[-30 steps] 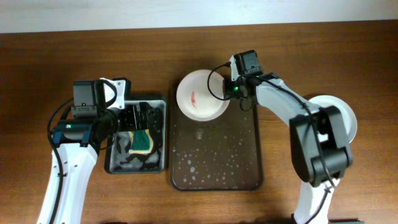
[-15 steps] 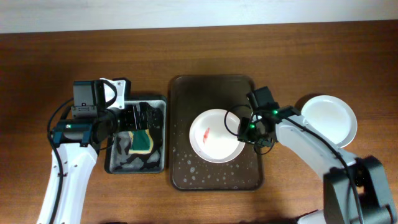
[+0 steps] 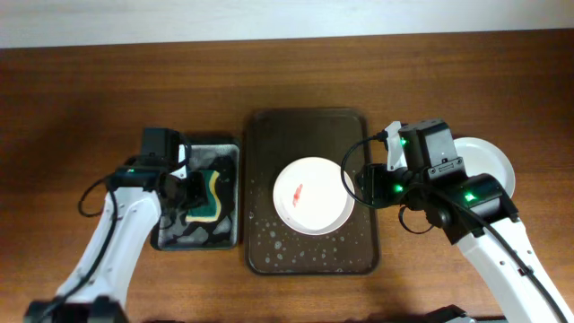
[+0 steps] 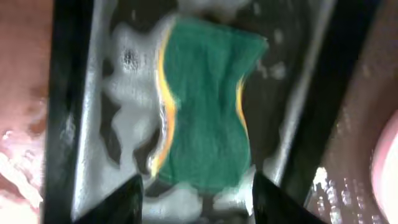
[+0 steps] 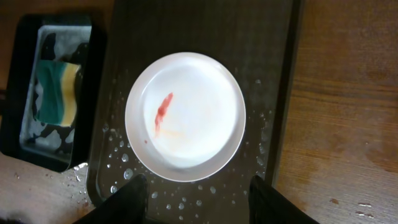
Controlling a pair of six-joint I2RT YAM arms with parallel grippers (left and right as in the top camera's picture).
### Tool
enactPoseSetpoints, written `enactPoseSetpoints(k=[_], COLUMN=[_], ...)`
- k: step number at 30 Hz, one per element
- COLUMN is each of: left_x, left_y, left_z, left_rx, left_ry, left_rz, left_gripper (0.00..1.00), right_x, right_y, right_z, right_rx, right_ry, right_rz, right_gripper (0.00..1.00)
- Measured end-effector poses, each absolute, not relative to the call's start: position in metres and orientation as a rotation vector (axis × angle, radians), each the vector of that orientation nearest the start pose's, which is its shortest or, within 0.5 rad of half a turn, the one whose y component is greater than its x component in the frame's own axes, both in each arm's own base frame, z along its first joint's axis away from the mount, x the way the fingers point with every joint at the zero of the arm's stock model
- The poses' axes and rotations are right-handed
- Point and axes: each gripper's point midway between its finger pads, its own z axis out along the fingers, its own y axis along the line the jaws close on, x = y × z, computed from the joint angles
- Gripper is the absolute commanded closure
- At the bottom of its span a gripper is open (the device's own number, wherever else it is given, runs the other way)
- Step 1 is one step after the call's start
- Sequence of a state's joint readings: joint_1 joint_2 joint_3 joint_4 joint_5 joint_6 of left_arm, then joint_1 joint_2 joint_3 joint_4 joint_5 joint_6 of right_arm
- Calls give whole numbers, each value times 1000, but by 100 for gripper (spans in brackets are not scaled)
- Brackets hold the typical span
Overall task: Clean dirty plates on tray and stack at the side
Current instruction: 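Grasp the sponge from the basin with the left gripper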
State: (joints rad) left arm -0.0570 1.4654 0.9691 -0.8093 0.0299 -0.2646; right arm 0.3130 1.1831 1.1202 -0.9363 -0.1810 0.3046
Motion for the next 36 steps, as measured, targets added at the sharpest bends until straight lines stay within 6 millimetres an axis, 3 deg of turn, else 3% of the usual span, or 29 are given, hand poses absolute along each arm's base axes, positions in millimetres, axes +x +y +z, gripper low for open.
enactPoseSetpoints(k=[1, 3, 4, 5, 6, 7, 8, 9, 11, 13, 14, 16, 18, 19, 22, 25, 28, 33, 34, 36], left_x=[305, 306, 308, 311, 313, 315, 314, 312, 301, 306, 313, 319, 321, 317, 317, 296, 342, 339, 339, 343], left_y=[-22, -24, -26, -31, -34, -41, -44, -44, -43, -42, -42, -42, -43, -42, -40, -39, -46, -48, -52, -88], left_z=[60, 20, 11, 7, 4, 4, 4, 5, 14, 34, 42, 41, 27, 13, 6, 21, 86, 93, 93, 96], left_rx=[-320, -339, -330, -299, -272, -238, -211, -197, -206, -210, -208, -192, -165, -146, -149, -118, -51, -36, -27, 81], left_ry=[2879, 2960, 2973, 2975, 2976, 2976, 2979, 2998, 3088, 3114, 3100, 3073, 3040, 3027, 2977, 3137, 3036, 3051, 3052, 3016], left_rz=[-104, -98, -116, -150, -180, -230, -248, -247, -224, -216, -216, -212, -181, -148, -129, -100, -120, -132, -149, -265], left_gripper=[43, 51, 94, 100, 100, 92, 54, 45, 39, 43, 53, 59, 82, 100, 100, 100, 100, 100, 100, 100], right_x=[275, 275, 275, 274, 274, 274, 274, 273, 272, 272, 272, 272, 272, 272, 272, 275, 276, 276, 277, 288], right_y=[122, 122, 121, 121, 121, 121, 121, 121, 121, 120, 120, 120, 121, 120, 120, 112, 106, 106, 106, 110], right_z=[197, 197, 197, 196, 196, 196, 196, 196, 195, 195, 195, 195, 195, 195, 195, 193, 189, 186, 180, 144], right_rx=[-80, -81, -82, -82, -83, -83, -83, -82, -82, -82, -81, -81, -82, -81, -81, -66, -63, -61, -60, -68], right_ry=[2616, 2617, 2619, 2623, 2624, 2624, 2625, 2630, 2633, 2636, 2636, 2636, 2633, 2636, 2635, 2629, 2638, 2652, 2672, 2786], right_rz=[459, 458, 457, 456, 456, 456, 455, 454, 453, 453, 453, 453, 453, 453, 453, 382, 333, 324, 318, 282], right_gripper=[47, 47, 48, 48, 48, 48, 48, 48, 48, 48, 48, 48, 48, 48, 53, 61, 64, 62, 63, 63])
